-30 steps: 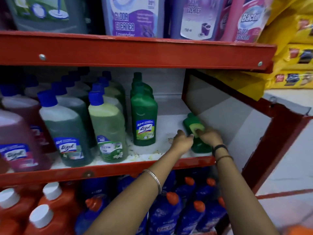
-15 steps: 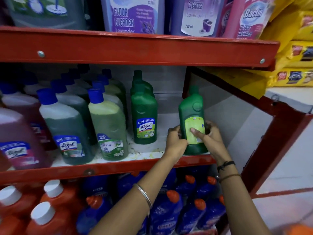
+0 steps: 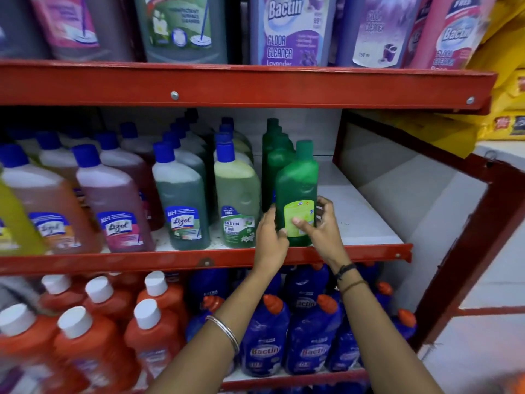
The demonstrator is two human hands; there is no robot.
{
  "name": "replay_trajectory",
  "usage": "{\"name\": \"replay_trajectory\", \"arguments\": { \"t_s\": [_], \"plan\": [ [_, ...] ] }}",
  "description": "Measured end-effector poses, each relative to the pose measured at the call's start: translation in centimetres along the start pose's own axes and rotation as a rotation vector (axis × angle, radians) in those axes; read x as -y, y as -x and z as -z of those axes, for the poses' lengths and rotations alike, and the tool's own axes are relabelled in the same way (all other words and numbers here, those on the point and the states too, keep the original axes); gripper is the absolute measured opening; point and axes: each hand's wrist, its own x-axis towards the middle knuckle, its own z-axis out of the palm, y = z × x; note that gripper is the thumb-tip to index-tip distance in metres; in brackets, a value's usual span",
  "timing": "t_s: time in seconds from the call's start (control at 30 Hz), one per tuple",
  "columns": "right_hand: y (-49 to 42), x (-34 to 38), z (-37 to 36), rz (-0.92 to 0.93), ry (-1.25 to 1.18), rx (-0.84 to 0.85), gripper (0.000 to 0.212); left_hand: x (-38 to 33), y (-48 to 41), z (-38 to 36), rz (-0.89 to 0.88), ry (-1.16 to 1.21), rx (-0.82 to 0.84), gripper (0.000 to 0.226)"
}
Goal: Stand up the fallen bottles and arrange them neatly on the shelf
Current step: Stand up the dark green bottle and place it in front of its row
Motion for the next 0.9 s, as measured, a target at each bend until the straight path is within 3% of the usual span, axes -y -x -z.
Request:
{"name": "replay_trajectory", "arguments": {
  "t_s": [0.27, 0.43, 0.6, 0.73, 0.9],
  "plan": [
    [0.5, -0.4, 1.9, 0.022, 0.082, -0.04, 0.057, -1.1, 2.0, 0.0, -0.085, 0.019, 0.033, 0.064],
    [1.4, -0.2, 2.8, -0.004, 0.016, 0.028, 0.032, -1.6, 3.7, -1.1, -0.088, 0.111, 0.078, 0.071],
    [0.6, -0.1, 2.8, -0.072, 0.007, 0.04, 0.062, -2.4, 4.0, -1.9, -0.131, 0.122, 0.099, 0.072],
    [0.1, 0.2, 2.6, -0.031, -0.087, 0.043, 0.033, -2.8, 4.0, -1.9, -0.152, 0.108, 0.131, 0.065],
    [-0.3, -0.6, 1.9, -0.064, -0.157, 0.077, 0.015, -1.7, 3.3, -1.4, -0.071, 0.115, -0.083, 0.063]
  ]
}}
